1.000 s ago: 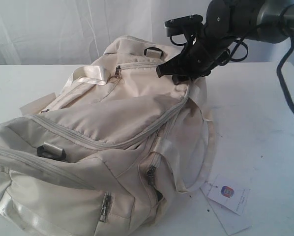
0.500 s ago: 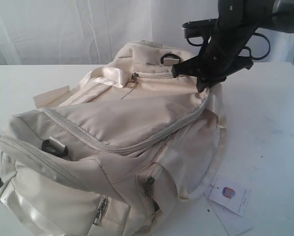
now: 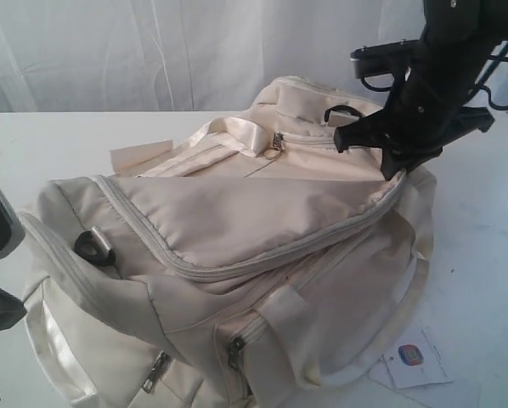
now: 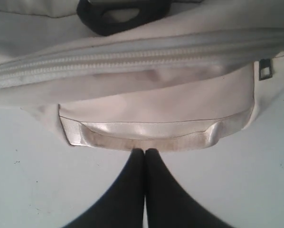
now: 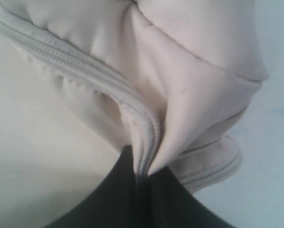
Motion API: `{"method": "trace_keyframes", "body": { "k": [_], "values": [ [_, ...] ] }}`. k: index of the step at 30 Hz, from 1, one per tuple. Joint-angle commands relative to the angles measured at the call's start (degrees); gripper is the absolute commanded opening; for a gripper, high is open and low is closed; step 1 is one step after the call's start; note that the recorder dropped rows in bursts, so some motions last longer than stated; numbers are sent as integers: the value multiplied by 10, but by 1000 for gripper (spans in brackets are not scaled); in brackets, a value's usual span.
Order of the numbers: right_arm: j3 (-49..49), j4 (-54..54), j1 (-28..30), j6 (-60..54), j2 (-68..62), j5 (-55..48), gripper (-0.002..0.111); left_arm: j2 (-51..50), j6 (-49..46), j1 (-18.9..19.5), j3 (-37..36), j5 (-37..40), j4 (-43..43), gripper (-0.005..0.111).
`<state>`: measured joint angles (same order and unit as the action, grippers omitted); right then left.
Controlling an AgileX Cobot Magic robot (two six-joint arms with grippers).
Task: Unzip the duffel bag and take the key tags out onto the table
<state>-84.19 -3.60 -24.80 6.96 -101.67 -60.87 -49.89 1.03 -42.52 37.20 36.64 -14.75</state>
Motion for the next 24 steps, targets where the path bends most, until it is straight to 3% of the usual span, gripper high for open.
{"method": "trace_keyframes", "body": {
  "k": [1, 17, 20, 24],
  "values": [
    [53, -25, 8, -11, 51, -24, 0, 0, 1, 1, -4, -5, 15, 0],
    [208, 36, 8, -8, 175, 34, 1, 0, -52, 1, 21, 18, 66, 0],
    [204, 36, 8, -14, 188, 42, 10, 0, -63, 1, 37, 41, 82, 0],
    [187, 36, 8, -22, 204, 44, 38, 0, -108, 1, 72, 71, 140, 0]
  ]
}}
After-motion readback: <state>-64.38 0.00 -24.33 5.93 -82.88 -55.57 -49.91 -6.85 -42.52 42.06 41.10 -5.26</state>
